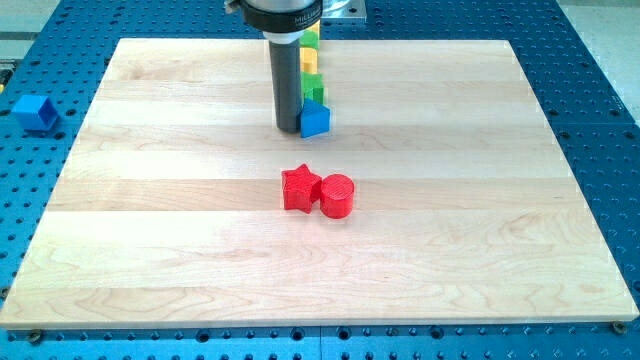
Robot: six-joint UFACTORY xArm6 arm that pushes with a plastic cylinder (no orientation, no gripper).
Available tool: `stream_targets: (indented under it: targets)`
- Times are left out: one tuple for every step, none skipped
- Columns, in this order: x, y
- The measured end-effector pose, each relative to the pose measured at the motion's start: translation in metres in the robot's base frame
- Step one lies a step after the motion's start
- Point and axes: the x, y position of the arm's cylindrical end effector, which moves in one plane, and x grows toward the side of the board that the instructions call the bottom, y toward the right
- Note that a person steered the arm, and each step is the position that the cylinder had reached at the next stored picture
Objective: Push the triangle parallel to the red star
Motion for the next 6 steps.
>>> stream_targets:
  targets:
    - [-0.007, 0.003]
    - [0.061, -0.012]
    - [0.069, 0.059]
    - [0.037, 0.092]
    - [0.002, 0.092]
    - [-0.008, 0.076]
